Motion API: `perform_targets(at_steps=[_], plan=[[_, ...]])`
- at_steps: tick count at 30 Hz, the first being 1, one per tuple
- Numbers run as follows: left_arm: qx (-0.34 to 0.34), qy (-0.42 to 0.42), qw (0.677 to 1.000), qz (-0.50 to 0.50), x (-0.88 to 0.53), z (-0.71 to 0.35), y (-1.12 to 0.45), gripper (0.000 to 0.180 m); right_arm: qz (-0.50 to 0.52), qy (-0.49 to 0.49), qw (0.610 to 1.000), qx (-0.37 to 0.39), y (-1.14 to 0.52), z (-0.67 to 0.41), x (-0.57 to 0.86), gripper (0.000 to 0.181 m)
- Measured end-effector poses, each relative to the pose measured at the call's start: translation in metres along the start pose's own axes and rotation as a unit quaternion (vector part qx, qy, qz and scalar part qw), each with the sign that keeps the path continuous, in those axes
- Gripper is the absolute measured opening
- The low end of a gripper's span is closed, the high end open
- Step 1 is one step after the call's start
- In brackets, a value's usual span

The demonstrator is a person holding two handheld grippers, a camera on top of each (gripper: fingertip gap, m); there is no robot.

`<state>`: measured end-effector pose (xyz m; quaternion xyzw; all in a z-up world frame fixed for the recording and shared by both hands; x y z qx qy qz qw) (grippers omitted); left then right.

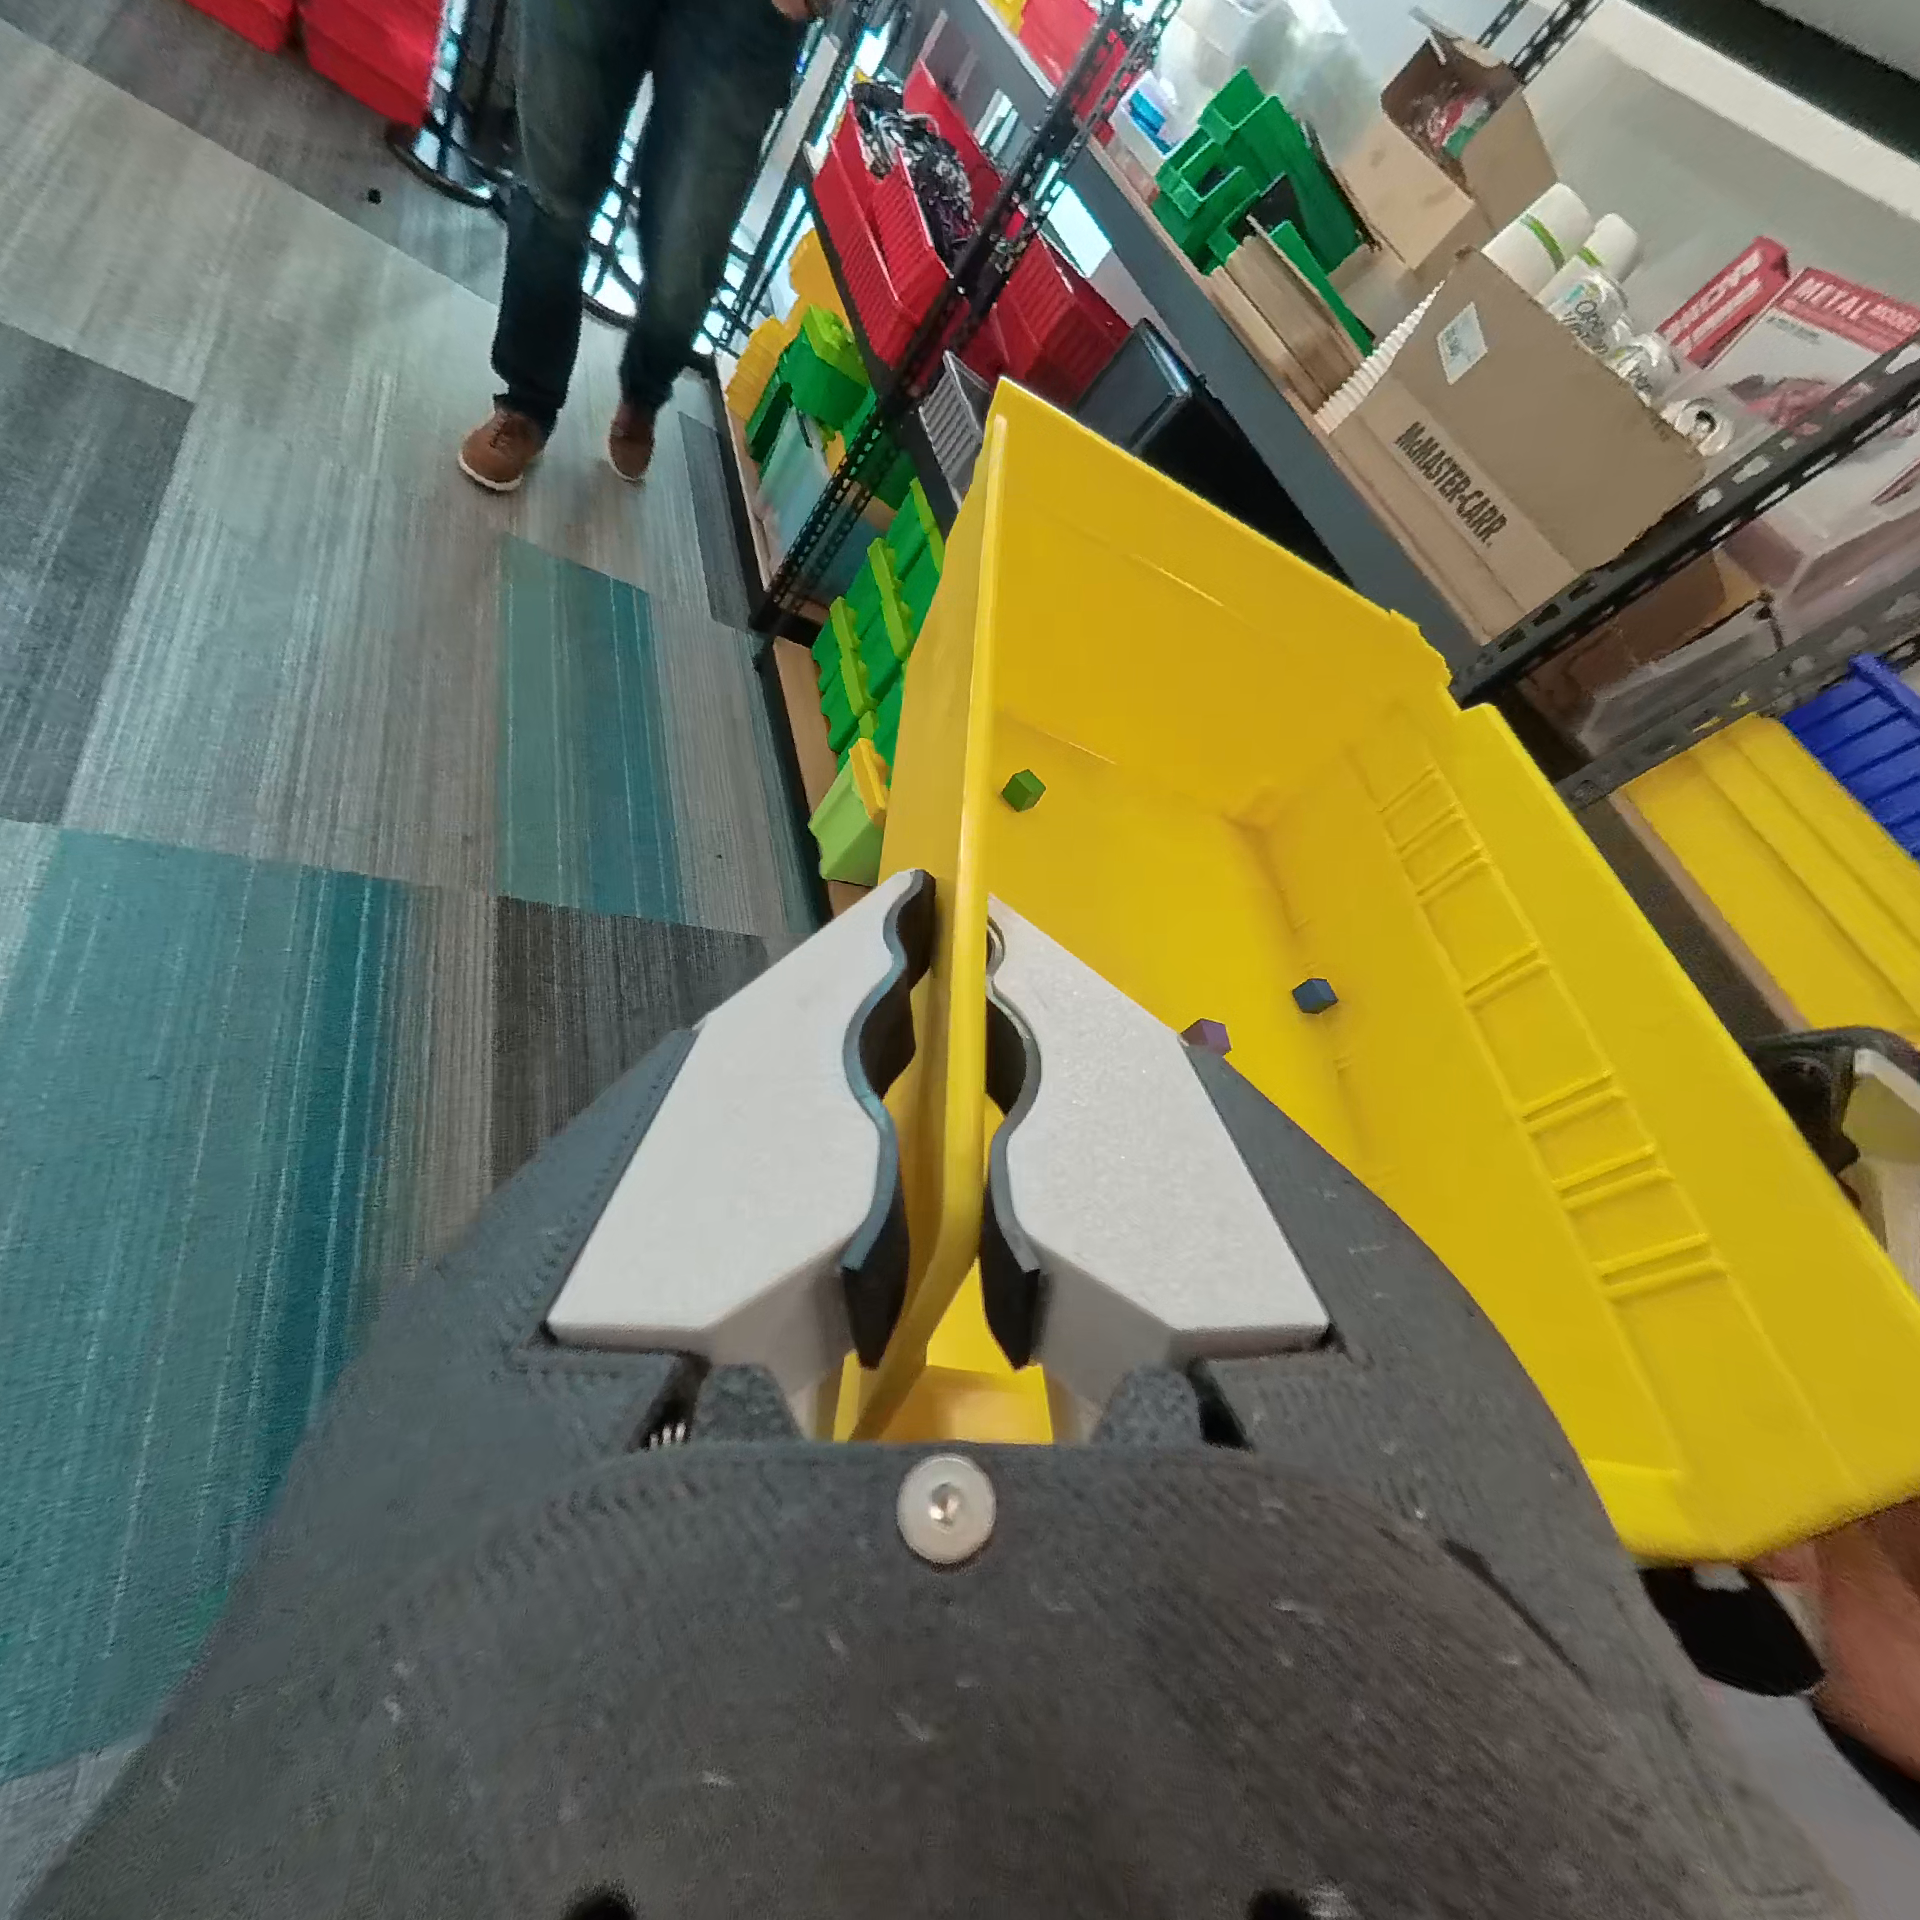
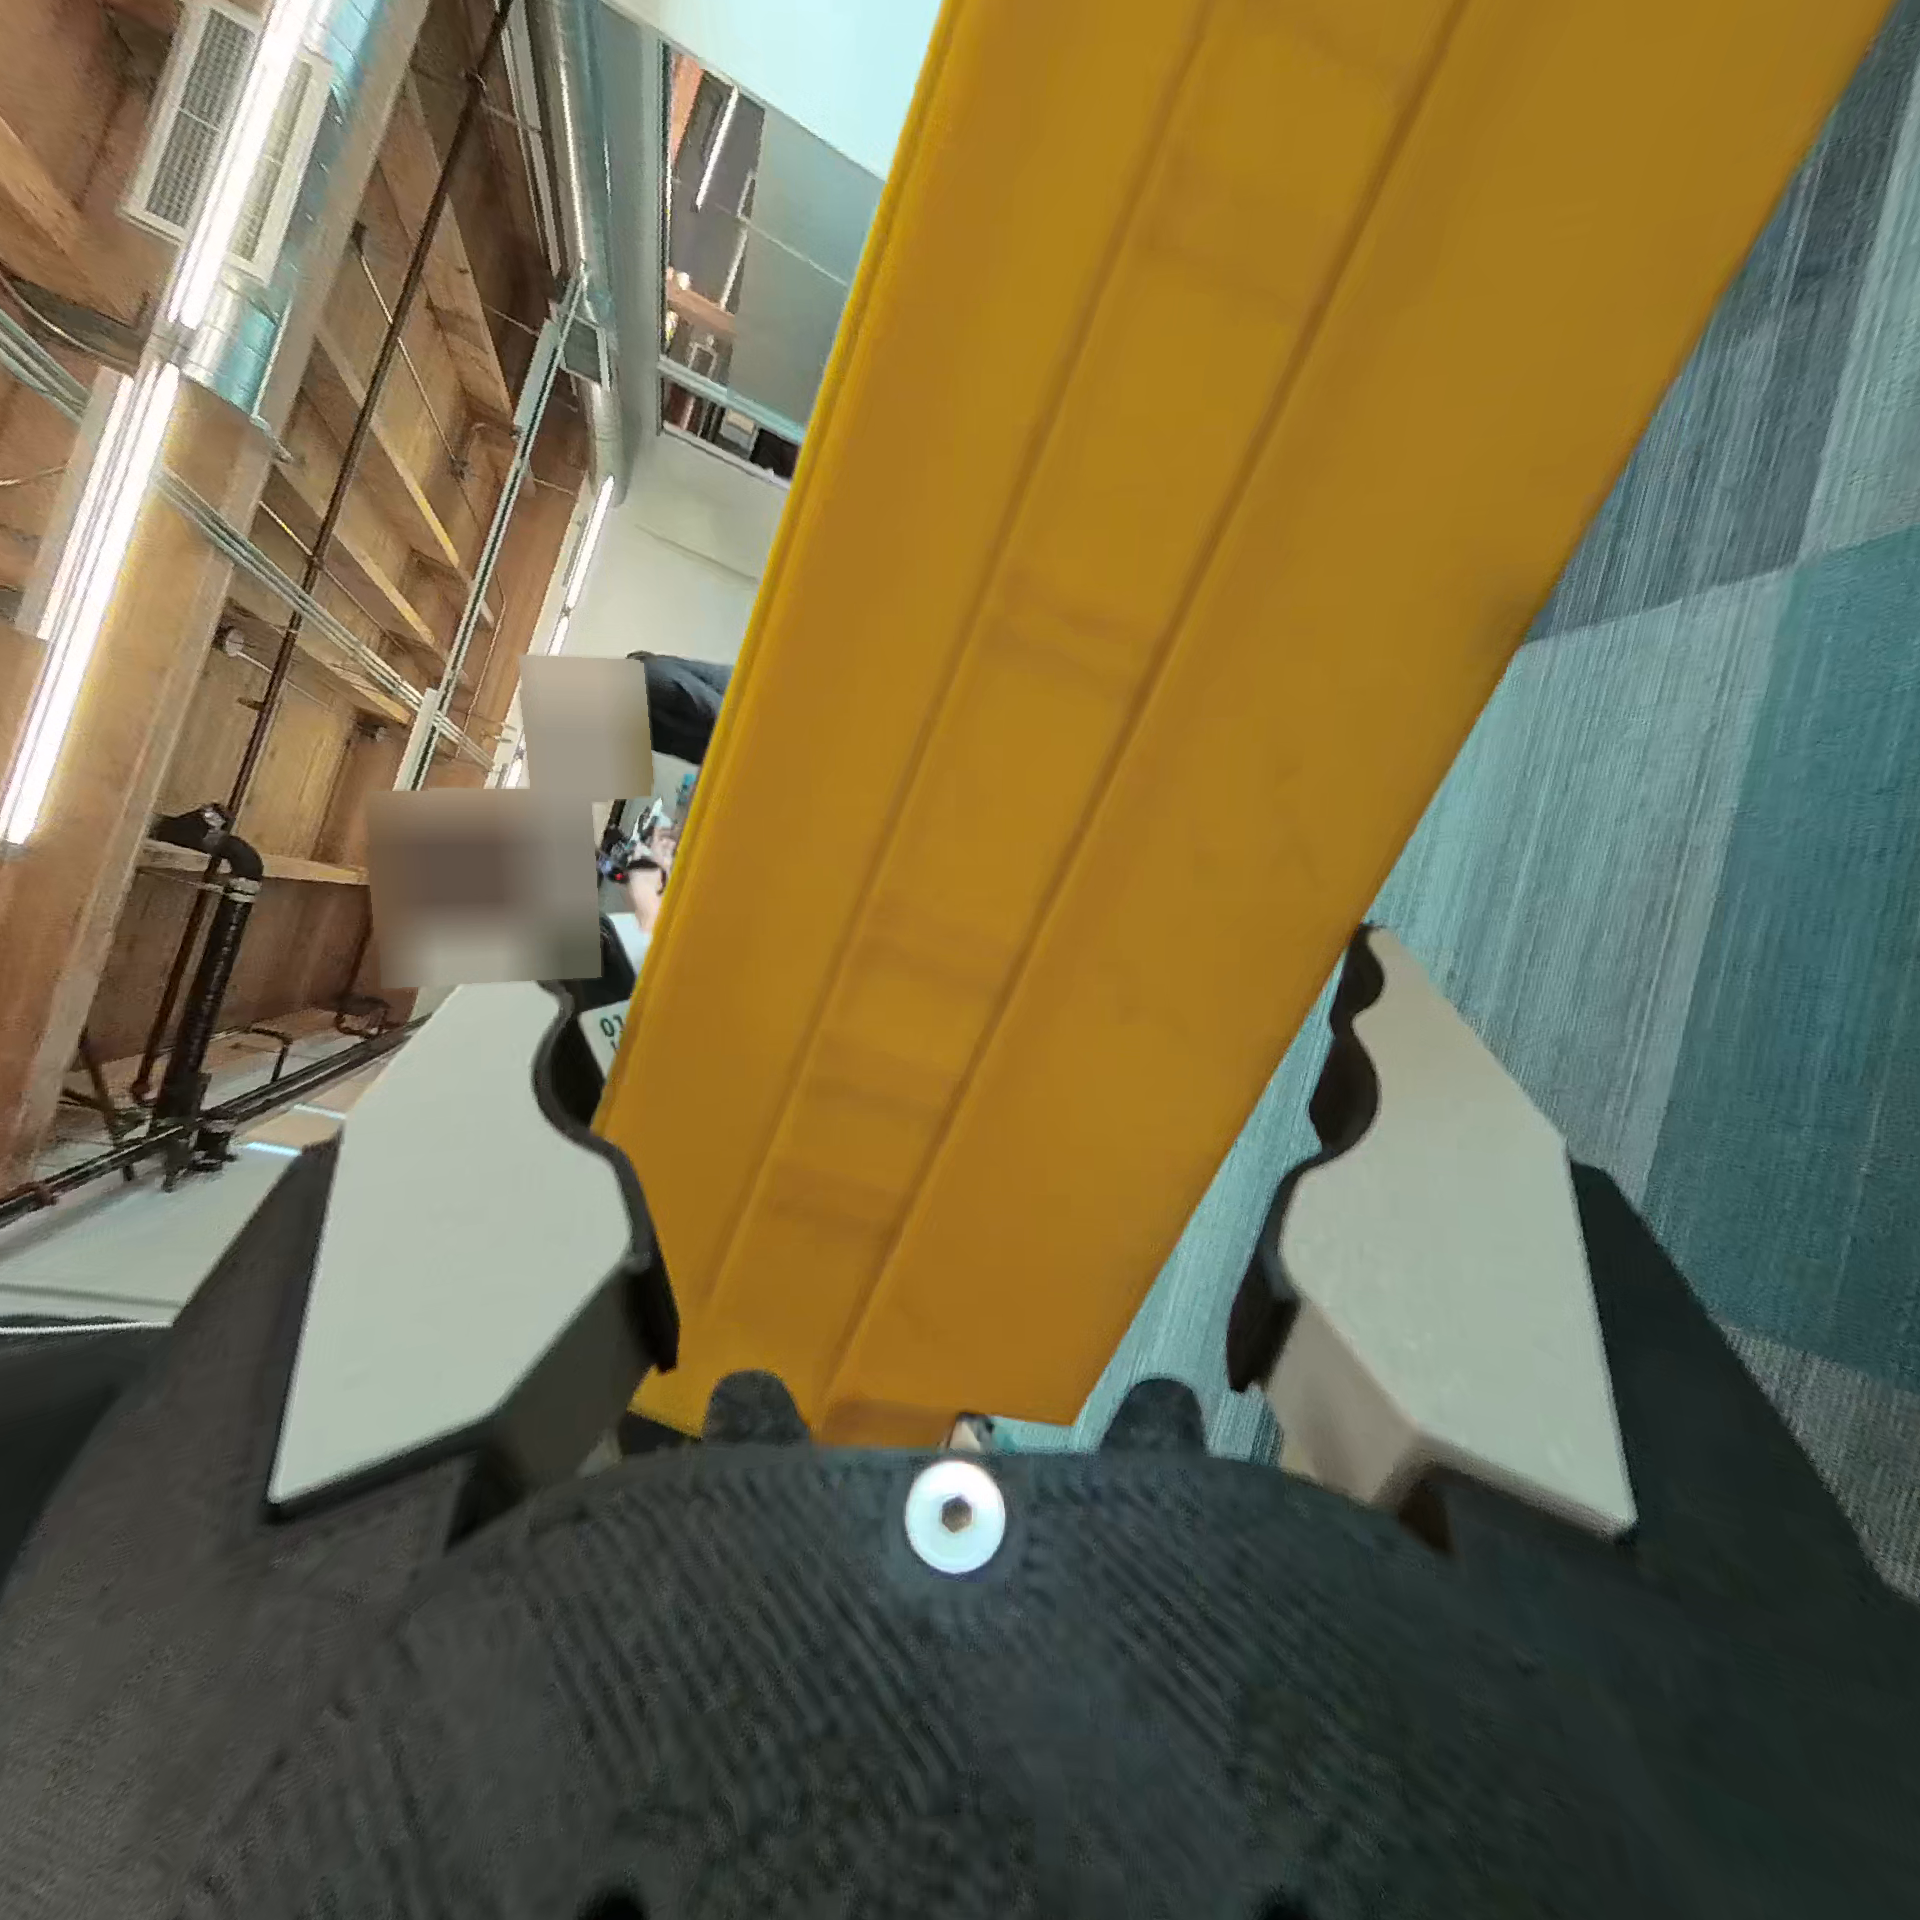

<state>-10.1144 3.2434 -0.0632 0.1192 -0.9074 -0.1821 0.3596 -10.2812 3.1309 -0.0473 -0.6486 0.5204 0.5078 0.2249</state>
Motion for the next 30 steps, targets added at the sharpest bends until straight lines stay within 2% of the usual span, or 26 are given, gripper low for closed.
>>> perform_targets(at_steps=[3,6,10,13,18,23,30], plan=[[0.008,-0.020,0.999,-0.024,0.002,0.006,0.005,0.000,-0.012,-0.020,1.000,-0.016,0.002,0.005,0.011,0.135],[0.013,-0.041,0.998,-0.043,0.009,0.013,0.008,0.000,-0.034,-0.049,0.998,-0.026,0.006,0.008,0.020,0.139],[0.017,-0.079,0.995,-0.056,0.036,0.023,0.005,0.000,-0.039,-0.070,0.996,-0.047,0.024,0.014,0.040,0.130],[0.017,-0.091,0.994,-0.061,0.062,0.036,-0.002,0.000,-0.085,-0.115,0.989,-0.044,0.048,0.014,0.055,0.130],[0.010,-0.085,0.994,-0.073,0.114,0.068,-0.021,0.000,-0.156,-0.146,0.974,-0.068,0.101,0.013,0.069,0.138],[0.016,-0.086,0.990,-0.108,0.157,0.101,-0.031,0.000,-0.170,-0.139,0.970,-0.103,0.146,0.016,0.084,0.138],[0.034,-0.042,0.987,-0.153,0.172,0.134,-0.008,0.005,-0.184,-0.143,0.956,-0.176,0.155,0.033,0.086,0.138]])
Point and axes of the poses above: each gripper's, where its closed fingertips meet, y back along the fingers, z out of its underside, x = y × z across the jaws, the point moved 4 cm from there along y, back along the fingers, and after that the axes turned 14 degrees about -x, right-handed, at the moved point
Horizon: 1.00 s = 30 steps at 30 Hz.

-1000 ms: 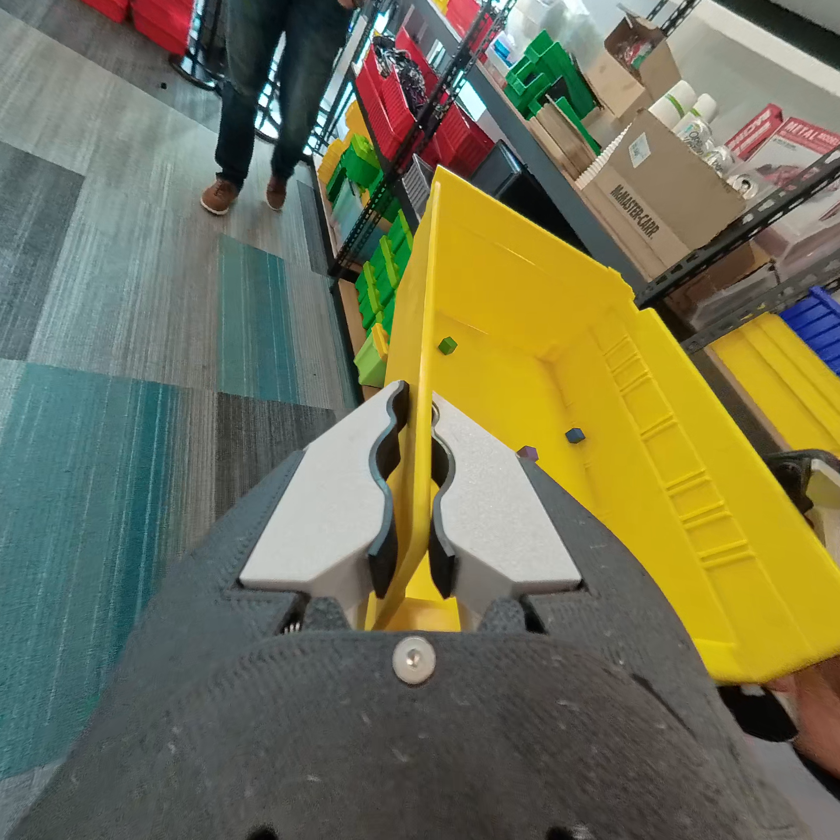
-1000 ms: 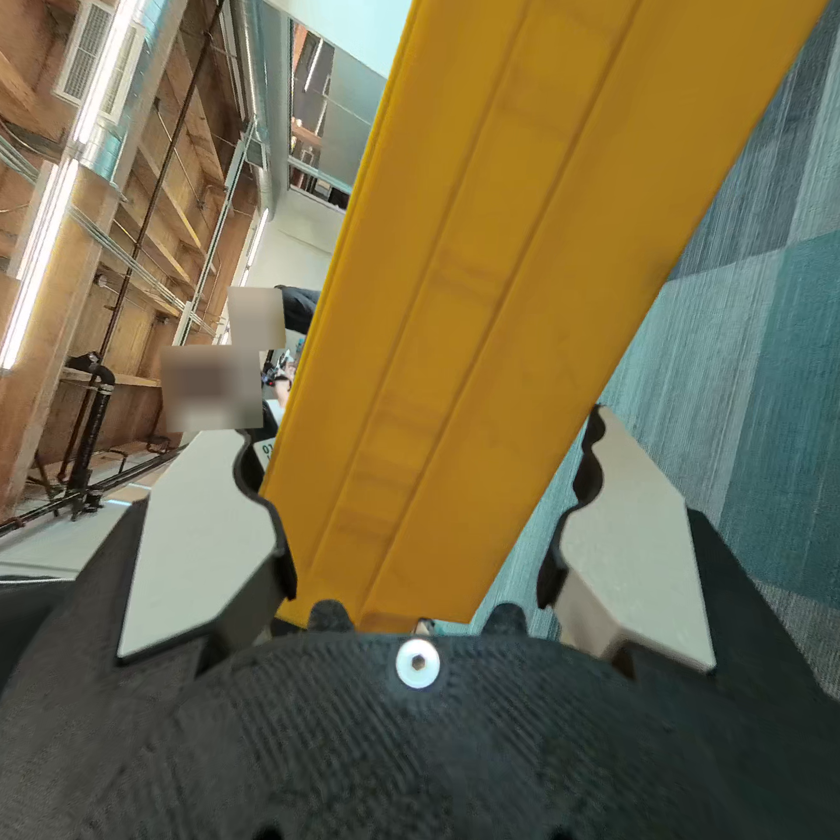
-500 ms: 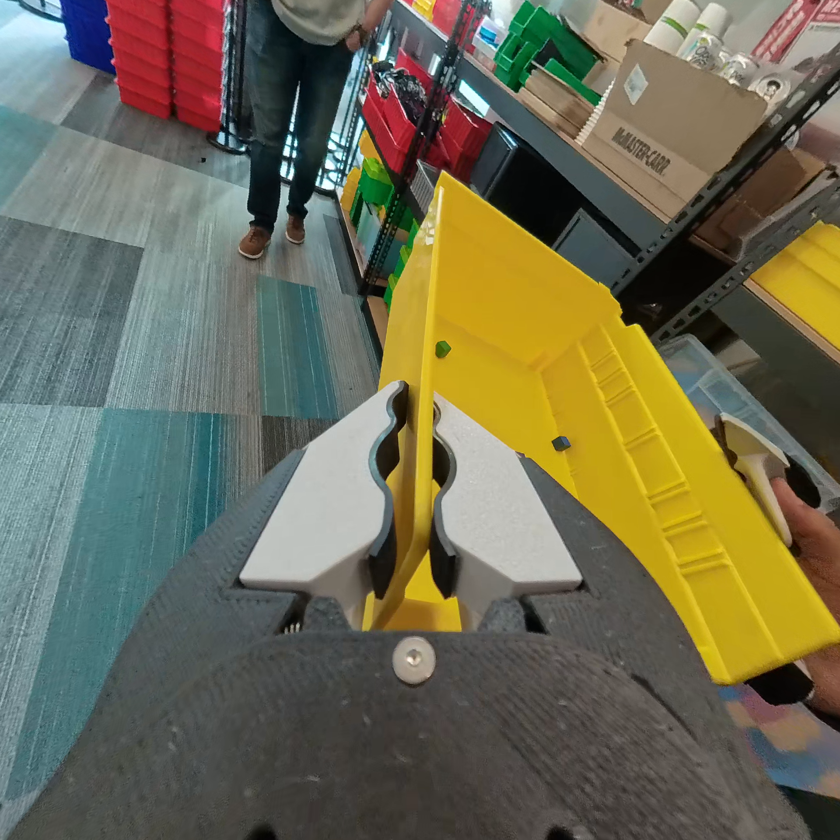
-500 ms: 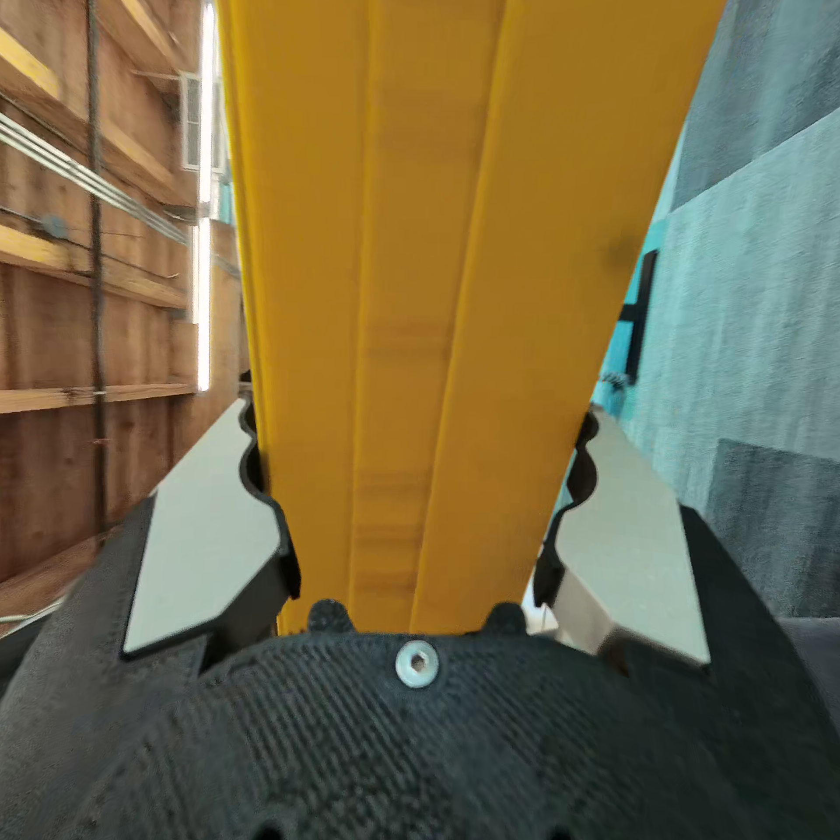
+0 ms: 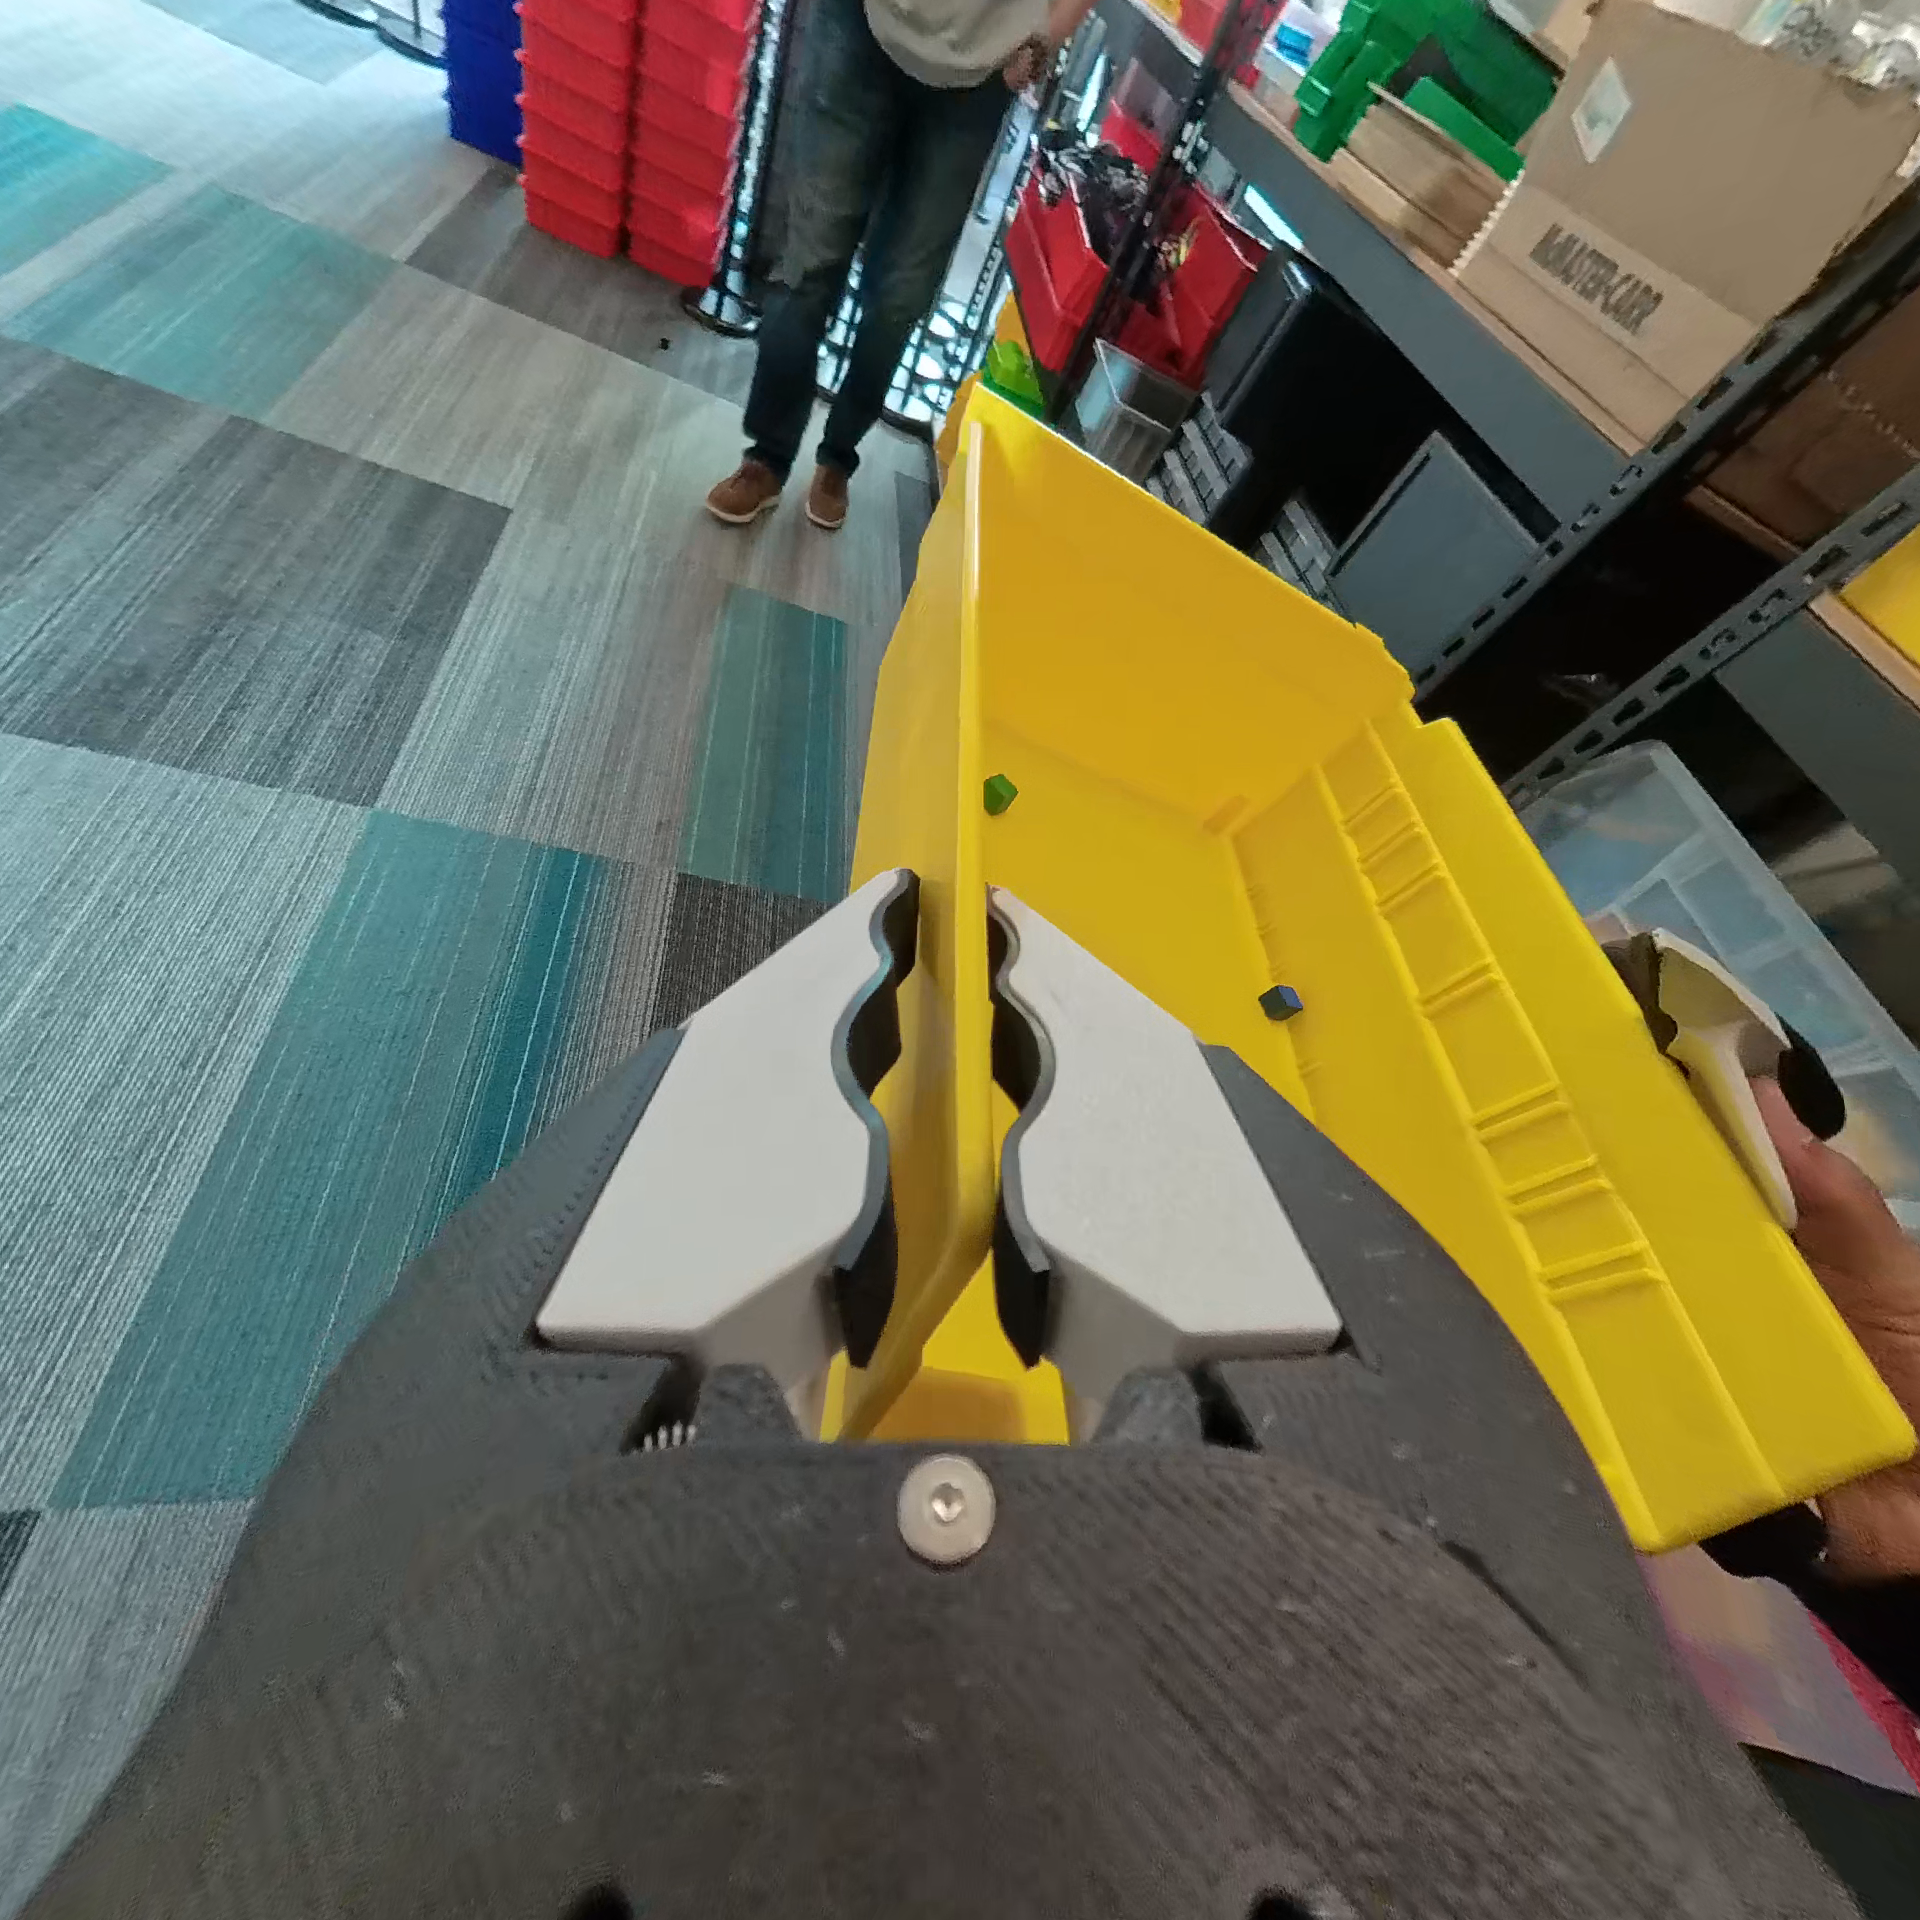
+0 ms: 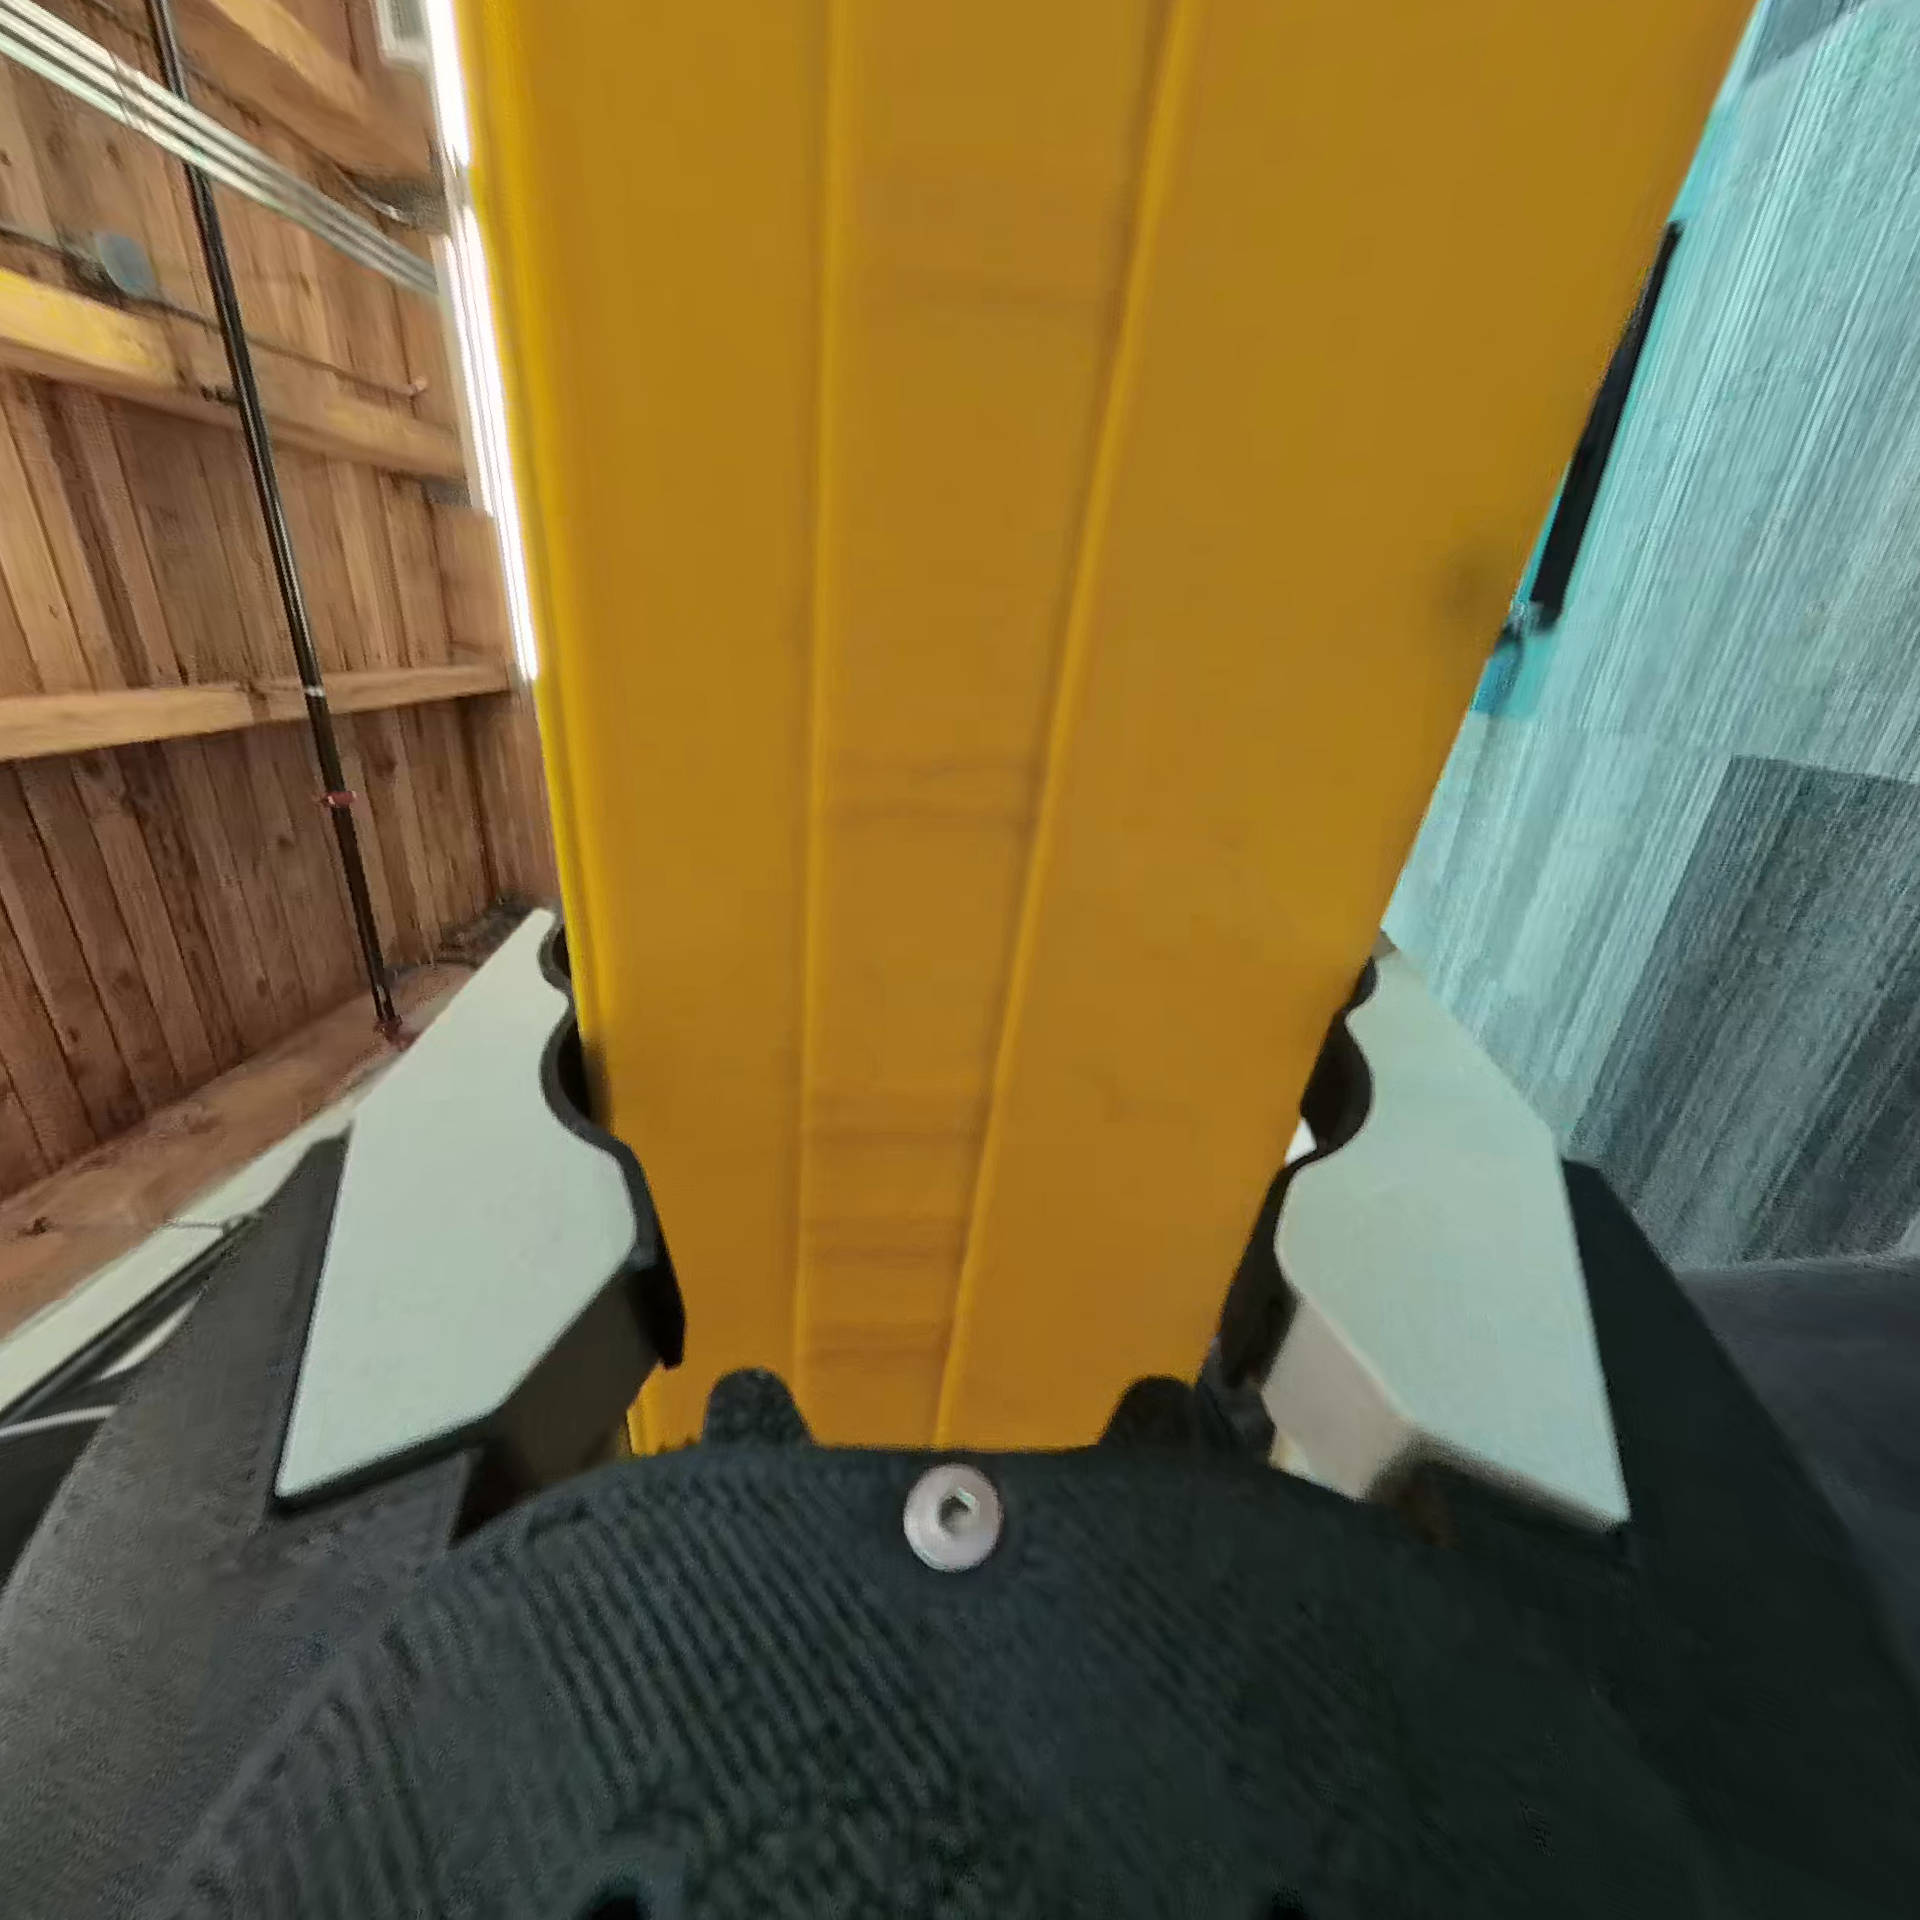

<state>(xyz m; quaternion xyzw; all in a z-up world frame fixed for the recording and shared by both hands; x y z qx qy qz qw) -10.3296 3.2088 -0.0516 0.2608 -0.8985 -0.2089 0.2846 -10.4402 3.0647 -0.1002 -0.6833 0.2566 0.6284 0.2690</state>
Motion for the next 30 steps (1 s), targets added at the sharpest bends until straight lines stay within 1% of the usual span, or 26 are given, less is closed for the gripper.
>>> perform_targets(at_steps=[3,4,5,7,8,10,12,16,18,21,22,24,26,30], plan=[[0.008,0.018,1.000,-0.007,-0.011,0.006,0.010,0.007,0.012,0.003,0.999,-0.034,-0.013,0.004,0.000,0.138],[0.011,0.010,1.000,-0.011,-0.014,0.008,0.013,0.010,0.018,0.005,0.999,-0.044,-0.018,0.005,-0.001,0.138],[0.014,-0.007,1.000,-0.024,-0.018,0.008,0.015,0.010,0.025,0.006,0.998,-0.052,-0.023,0.006,-0.001,0.138],[0.013,-0.046,0.997,-0.067,-0.030,0.008,0.019,0.001,0.042,0.004,0.997,-0.062,-0.034,0.007,-0.005,0.138],[0.012,-0.071,0.994,-0.083,-0.036,0.007,0.022,0.000,0.050,0.003,0.997,-0.064,-0.040,0.005,-0.008,0.138],[0.003,-0.121,0.988,-0.101,-0.048,0.004,0.025,0.001,0.065,0.007,0.996,-0.067,-0.053,0.001,-0.013,0.138],[0.004,-0.151,0.982,-0.113,-0.062,-0.001,0.029,0.001,0.082,0.015,0.994,-0.071,-0.069,-0.004,-0.016,0.139],[0.006,-0.158,0.982,-0.101,-0.098,-0.019,0.034,0.002,0.131,0.038,0.986,-0.099,-0.113,-0.002,-0.013,0.145],[0.004,-0.150,0.986,-0.074,-0.117,-0.031,0.035,0.001,0.126,0.034,0.988,-0.085,-0.132,-0.004,-0.014,0.145],[-0.005,-0.168,0.984,-0.059,-0.141,-0.043,0.033,0.001,0.126,0.027,0.990,-0.058,-0.155,-0.009,-0.013,0.144],[-0.009,-0.158,0.986,-0.047,-0.148,-0.046,0.033,0.001,0.121,0.023,0.991,-0.045,-0.161,-0.011,-0.013,0.143],[-0.017,-0.108,0.994,-0.008,-0.167,-0.053,0.031,0.001,0.101,0.013,0.995,-0.022,-0.172,-0.014,-0.016,0.140],[-0.021,-0.060,0.998,0.029,-0.185,-0.061,0.030,0.000,0.104,0.013,0.994,-0.020,-0.190,-0.011,-0.015,0.140],[-0.014,-0.034,0.997,0.065,-0.217,-0.081,0.032,0.000,0.108,0.016,0.994,-0.025,-0.225,-0.005,-0.012,0.141]])
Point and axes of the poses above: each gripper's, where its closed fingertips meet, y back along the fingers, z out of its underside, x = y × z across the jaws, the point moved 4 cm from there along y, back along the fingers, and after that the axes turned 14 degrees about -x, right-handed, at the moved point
